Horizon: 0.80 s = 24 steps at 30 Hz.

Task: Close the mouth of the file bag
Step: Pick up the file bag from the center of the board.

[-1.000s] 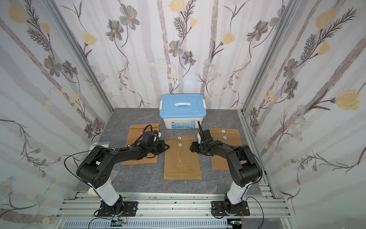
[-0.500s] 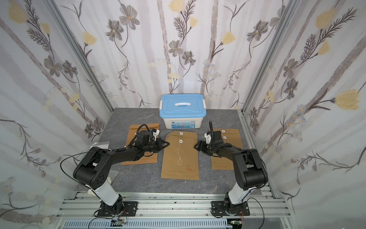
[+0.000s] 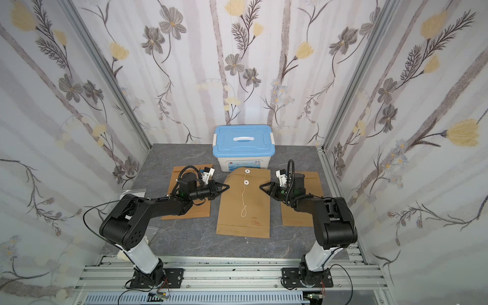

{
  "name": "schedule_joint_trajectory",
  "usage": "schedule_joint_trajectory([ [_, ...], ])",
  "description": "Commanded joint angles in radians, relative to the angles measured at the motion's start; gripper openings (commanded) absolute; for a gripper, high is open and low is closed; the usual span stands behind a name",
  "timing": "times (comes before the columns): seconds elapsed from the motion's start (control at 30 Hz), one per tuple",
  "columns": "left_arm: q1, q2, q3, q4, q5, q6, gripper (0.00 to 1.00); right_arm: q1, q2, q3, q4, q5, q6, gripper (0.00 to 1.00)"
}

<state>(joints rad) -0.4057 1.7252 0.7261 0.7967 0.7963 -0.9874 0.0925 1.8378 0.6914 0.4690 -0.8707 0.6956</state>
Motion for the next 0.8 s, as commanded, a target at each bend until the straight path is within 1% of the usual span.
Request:
schedule_joint_trajectory([
  [0.0, 0.001, -0.008, -0.003, 0.022, 0.015, 0.014, 0.0, 0.0, -0.013, 0.001, 0.072, -0.069, 0.008, 0.56],
  [0.07, 0.001, -0.01, -0.002, 0.006, 0.002, 0.024, 0.0, -0.001, -0.029, -0.006, 0.066, -0.071, -0.002, 0.5],
  [0.13, 0.001, -0.008, 0.002, 0.013, -0.01, 0.02, 0.0, -0.002, -0.034, -0.003, 0.059, -0.08, -0.009, 0.41],
  [0.2, 0.001, -0.006, 0.012, 0.01, -0.01, 0.017, 0.0, -0.003, -0.043, -0.003, 0.053, -0.08, -0.009, 0.37],
  [0.23, 0.001, -0.006, 0.019, 0.003, -0.008, 0.021, 0.0, -0.002, -0.049, -0.002, 0.053, -0.08, -0.008, 0.33],
  [0.3, 0.001, -0.005, 0.031, -0.03, -0.006, 0.036, 0.0, -0.002, -0.052, -0.001, 0.042, -0.08, -0.01, 0.28],
  [0.33, 0.001, -0.007, 0.033, -0.038, -0.005, 0.042, 0.0, -0.003, -0.057, 0.001, 0.04, -0.084, -0.011, 0.23],
  [0.43, 0.001, -0.008, 0.031, -0.055, -0.006, 0.05, 0.0, -0.002, -0.065, -0.001, 0.034, -0.084, -0.013, 0.17],
  [0.47, 0.001, -0.009, 0.028, -0.057, -0.007, 0.052, 0.0, -0.002, -0.068, -0.004, 0.031, -0.084, -0.016, 0.1],
  [0.53, 0.001, -0.015, 0.025, -0.075, -0.011, 0.065, 0.03, -0.001, -0.073, -0.007, 0.025, -0.079, -0.02, 0.03],
  [0.57, 0.001, -0.02, 0.021, -0.083, -0.016, 0.071, 0.07, -0.002, -0.074, -0.008, 0.026, -0.079, -0.022, 0.0],
  [0.6, 0.001, -0.027, 0.02, -0.096, -0.024, 0.081, 0.13, -0.002, -0.078, -0.011, 0.027, -0.081, -0.02, 0.0],
  [0.67, 0.0, -0.041, 0.021, -0.145, -0.044, 0.108, 0.21, -0.002, -0.087, -0.013, 0.028, -0.081, -0.017, 0.0],
  [0.73, 0.001, -0.059, 0.022, -0.196, -0.065, 0.14, 0.35, -0.001, -0.101, -0.014, 0.027, -0.082, -0.015, 0.0],
  [0.77, 0.001, -0.067, 0.024, -0.232, -0.079, 0.157, 0.47, -0.001, -0.11, -0.014, 0.024, -0.082, -0.015, 0.0],
])
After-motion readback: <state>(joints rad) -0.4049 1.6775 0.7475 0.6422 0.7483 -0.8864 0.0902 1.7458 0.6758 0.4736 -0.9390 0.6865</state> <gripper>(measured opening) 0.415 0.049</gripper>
